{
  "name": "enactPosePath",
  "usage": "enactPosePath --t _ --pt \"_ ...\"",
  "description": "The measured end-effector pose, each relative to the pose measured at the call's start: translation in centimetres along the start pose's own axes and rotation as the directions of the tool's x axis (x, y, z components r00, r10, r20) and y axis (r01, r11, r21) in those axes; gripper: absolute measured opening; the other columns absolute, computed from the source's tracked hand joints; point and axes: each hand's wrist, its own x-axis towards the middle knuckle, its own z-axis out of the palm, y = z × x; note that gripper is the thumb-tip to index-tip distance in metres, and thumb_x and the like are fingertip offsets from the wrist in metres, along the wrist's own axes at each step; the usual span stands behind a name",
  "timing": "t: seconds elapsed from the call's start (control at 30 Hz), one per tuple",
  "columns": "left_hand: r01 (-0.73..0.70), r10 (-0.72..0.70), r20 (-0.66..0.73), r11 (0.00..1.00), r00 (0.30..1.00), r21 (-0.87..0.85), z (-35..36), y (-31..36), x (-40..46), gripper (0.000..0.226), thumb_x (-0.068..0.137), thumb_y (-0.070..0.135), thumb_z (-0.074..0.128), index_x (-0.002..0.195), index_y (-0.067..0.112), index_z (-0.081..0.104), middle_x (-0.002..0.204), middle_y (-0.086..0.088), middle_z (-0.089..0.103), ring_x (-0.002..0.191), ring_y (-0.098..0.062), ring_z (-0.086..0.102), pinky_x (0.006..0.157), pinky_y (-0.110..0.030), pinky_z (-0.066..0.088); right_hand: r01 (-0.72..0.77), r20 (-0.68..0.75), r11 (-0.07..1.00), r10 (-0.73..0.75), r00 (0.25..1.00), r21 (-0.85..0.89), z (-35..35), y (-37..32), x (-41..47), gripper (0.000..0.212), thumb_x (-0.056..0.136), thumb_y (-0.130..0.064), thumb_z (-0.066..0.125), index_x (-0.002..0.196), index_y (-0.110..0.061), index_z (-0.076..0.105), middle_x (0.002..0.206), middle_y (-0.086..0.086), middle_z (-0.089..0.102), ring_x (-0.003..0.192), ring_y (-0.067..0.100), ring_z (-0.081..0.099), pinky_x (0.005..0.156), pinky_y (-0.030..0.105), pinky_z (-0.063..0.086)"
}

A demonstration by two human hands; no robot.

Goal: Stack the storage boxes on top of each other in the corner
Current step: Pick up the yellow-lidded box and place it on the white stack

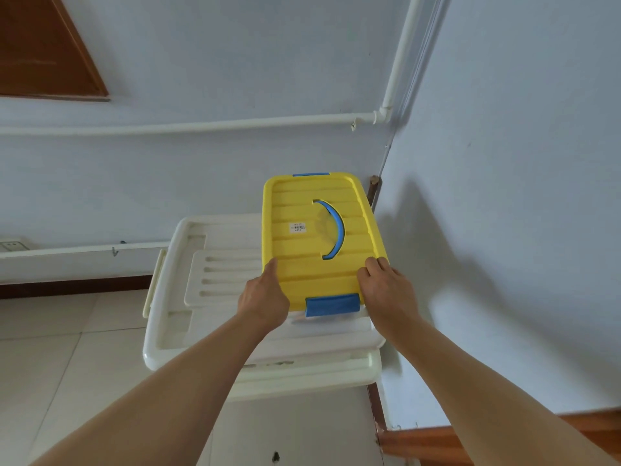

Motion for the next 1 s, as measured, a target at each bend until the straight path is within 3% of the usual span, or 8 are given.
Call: enactPosePath --t 0.1,0.2,0.3,0.4,0.5,0.63,0.77,1.0 --pt "-0.001 0.001 0.001 1.000 1.000 0.000 -0.1 0.0 0.1 0.071 0.088 0.003 0.038 0.150 0.026 0.011 0.123 -0.014 0.054 0.100 -0.032 0.058 0.079 -0.038 0.050 0.014 0.028 1.000 -0.014 1.000 -0.025 -0.4 -0.2 0.2 0.027 0.059 0.007 0.076 0.082 -0.001 0.064 0.087 0.014 0.062 0.081 0.027 0.061 0.059 0.029 0.049" --pt "-0.005 0.005 0.015 1.000 1.000 -0.027 -0.1 -0.3 -0.1 0.071 0.089 0.004 0.038 0.150 0.028 0.010 0.123 -0.015 0.053 0.097 -0.032 0.057 0.075 -0.035 0.049 0.011 0.002 1.000 -0.011 1.000 -0.029 -0.6 -0.2 -0.2 0.038 0.039 0.010 0.084 0.070 -0.001 0.064 0.075 0.014 0.062 0.067 0.027 0.061 0.049 0.027 0.048" --pt "0.004 -0.002 0.036 0.998 0.999 -0.068 0.0 -0.3 -0.7 0.069 0.092 0.008 0.040 0.150 0.030 0.010 0.128 -0.013 0.051 0.089 -0.026 0.052 0.073 -0.034 0.047 0.032 0.073 0.999 -0.031 0.997 -0.011 0.1 0.2 -0.4 0.031 0.073 0.003 0.068 0.101 -0.004 0.056 0.107 0.013 0.056 0.098 0.025 0.053 0.072 0.029 0.047" --pt "-0.003 0.008 0.048 0.994 0.999 -0.112 0.2 -0.3 -2.0 0.071 0.093 0.023 0.048 0.150 0.031 0.006 0.132 -0.015 0.048 0.089 -0.025 0.049 0.073 -0.033 0.044 0.033 0.066 0.999 -0.034 0.997 0.018 0.1 0.6 -0.6 0.032 0.080 0.002 0.058 0.109 -0.007 0.050 0.116 0.009 0.049 0.106 0.023 0.047 0.081 0.028 0.044" --pt "0.000 0.004 0.029 0.990 1.000 -0.142 0.1 -0.7 -3.6 0.075 0.090 0.032 0.054 0.150 0.027 0.007 0.134 -0.016 0.047 0.105 -0.030 0.052 0.076 -0.032 0.042 0.038 0.039 0.999 -0.039 0.998 0.034 -0.9 0.1 -1.3 0.037 0.077 0.000 0.057 0.112 -0.008 0.049 0.125 0.011 0.043 0.112 0.026 0.044 0.088 0.031 0.041" --pt "0.060 -0.060 0.002 0.989 0.998 -0.132 -0.7 -1.9 -6.2 0.081 0.089 0.036 0.057 0.150 0.019 0.006 0.145 -0.015 0.039 0.129 -0.031 0.042 0.094 -0.036 0.040 0.093 -0.017 0.993 -0.092 0.996 0.077 -2.5 -2.4 -2.2 0.043 0.075 -0.003 0.058 0.116 -0.008 0.046 0.140 0.013 0.032 0.121 0.029 0.040 0.093 0.034 0.039" --pt "0.101 -0.102 -0.002 0.987 0.995 -0.124 -1.8 -4.4 -9.2 0.082 0.089 0.039 0.056 0.150 0.017 0.006 0.148 -0.015 0.035 0.134 -0.029 0.037 0.103 -0.038 0.036 0.128 -0.035 0.986 -0.125 0.992 0.109 -3.3 -6.2 -3.7 0.039 0.078 -0.006 0.057 0.115 -0.009 0.045 0.136 0.013 0.035 0.120 0.029 0.040 0.092 0.034 0.038" --pt "0.179 -0.184 -0.008 0.965 0.983 -0.193 -4.0 -12.0 -15.3 0.074 0.089 0.041 0.056 0.148 0.016 0.019 0.143 -0.012 0.042 0.125 -0.029 0.046 0.099 -0.038 0.042 0.159 -0.009 0.982 -0.159 0.987 0.099 -4.8 -13.9 -8.0 0.031 0.080 -0.010 0.056 0.109 -0.010 0.046 0.121 0.010 0.041 0.111 0.028 0.043 0.086 0.034 0.038"
